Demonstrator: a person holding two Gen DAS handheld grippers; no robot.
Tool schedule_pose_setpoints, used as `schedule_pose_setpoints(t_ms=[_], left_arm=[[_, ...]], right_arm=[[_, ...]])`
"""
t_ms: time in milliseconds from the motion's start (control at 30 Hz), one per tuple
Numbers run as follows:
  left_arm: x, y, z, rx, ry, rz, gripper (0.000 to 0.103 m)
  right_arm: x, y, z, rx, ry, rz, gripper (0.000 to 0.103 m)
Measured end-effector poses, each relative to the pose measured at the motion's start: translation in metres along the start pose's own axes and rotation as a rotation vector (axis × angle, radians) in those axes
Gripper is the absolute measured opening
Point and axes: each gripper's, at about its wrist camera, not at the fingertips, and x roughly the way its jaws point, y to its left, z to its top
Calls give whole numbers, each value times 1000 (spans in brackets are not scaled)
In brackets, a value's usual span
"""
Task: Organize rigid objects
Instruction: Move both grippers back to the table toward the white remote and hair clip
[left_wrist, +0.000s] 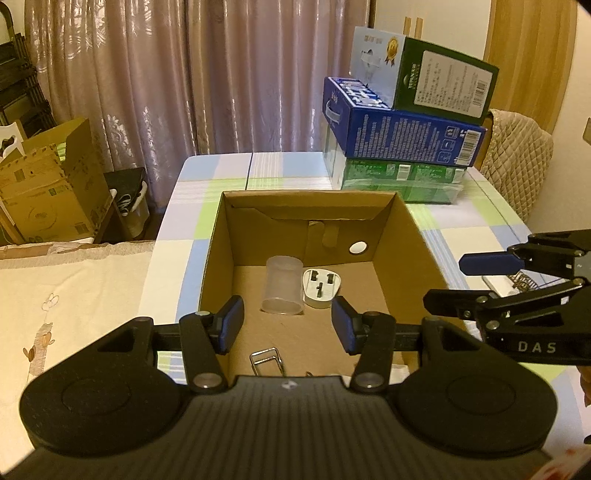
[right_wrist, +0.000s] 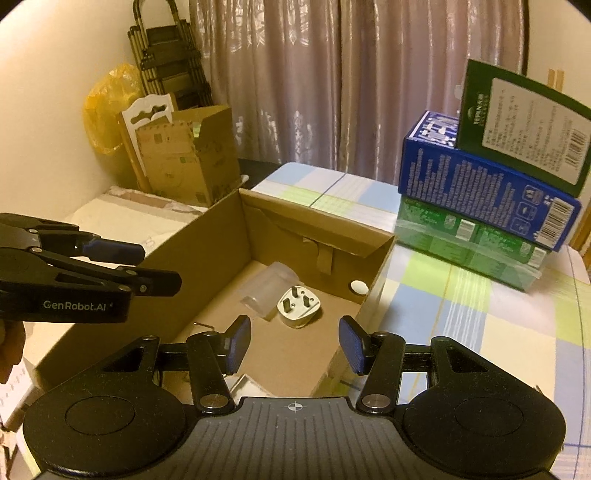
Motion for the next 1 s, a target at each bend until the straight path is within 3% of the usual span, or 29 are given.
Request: schedule_pose_setpoints(t_ms=[433, 667, 800, 1000], left_arm=[[-69, -37, -14, 0, -56, -12, 54], [-99, -76, -22, 0, -95, -52, 67], [-112, -105, -27, 14, -117, -93, 77], [-120, -150, -35, 35, -127, -154, 84]], right_arm=[[-91, -5, -28, 64, -78, -20, 51], [-145, -30, -58, 110, -116, -81, 52], [-180, -53, -87, 163, -132, -136, 62], [-233, -99, -134, 288, -149, -251, 73]])
